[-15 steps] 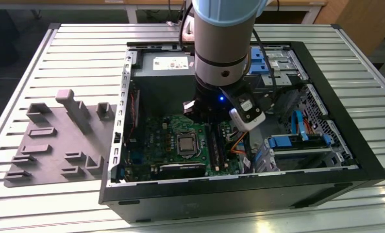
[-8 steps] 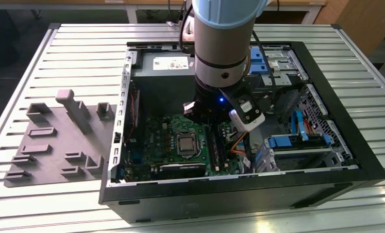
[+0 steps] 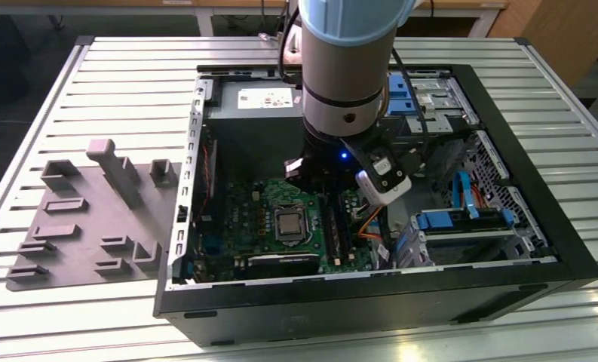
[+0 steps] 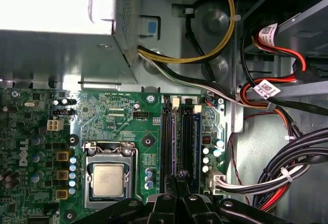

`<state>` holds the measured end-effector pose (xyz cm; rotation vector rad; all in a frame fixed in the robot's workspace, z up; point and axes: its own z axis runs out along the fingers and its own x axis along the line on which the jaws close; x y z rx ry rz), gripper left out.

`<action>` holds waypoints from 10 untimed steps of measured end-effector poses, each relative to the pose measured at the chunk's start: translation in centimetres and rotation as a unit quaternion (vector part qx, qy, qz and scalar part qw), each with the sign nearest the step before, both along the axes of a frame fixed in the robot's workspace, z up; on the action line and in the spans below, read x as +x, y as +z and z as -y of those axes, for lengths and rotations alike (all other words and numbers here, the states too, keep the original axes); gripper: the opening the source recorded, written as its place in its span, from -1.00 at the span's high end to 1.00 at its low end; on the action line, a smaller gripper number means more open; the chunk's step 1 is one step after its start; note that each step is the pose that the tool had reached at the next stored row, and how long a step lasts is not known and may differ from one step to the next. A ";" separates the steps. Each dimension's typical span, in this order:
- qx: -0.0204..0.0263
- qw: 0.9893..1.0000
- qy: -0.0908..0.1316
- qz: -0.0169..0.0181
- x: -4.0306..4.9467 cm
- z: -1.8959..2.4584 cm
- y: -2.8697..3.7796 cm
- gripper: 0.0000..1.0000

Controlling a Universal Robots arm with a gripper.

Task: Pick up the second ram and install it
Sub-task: 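Insert the second ram into the second slot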

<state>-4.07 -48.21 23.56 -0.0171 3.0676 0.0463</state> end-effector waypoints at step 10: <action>-0.002 1.000 0.000 -0.011 0.03 0.00 -0.02 0.76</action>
